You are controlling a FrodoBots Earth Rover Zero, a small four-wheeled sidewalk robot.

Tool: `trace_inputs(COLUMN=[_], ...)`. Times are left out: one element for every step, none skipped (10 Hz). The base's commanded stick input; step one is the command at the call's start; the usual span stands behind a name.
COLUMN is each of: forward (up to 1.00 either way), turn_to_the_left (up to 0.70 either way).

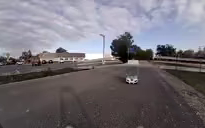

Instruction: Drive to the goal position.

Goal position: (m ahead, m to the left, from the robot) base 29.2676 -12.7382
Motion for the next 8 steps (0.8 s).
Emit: trace_inputs(forward=[0.00, 0.00, 0.00, 0.00, 0.55, 0.70, 0.70, 0.70], turn_to_the_left=[0.00, 0.00, 0.00, 0.00, 0.00, 0.00, 0.00, 0.00])
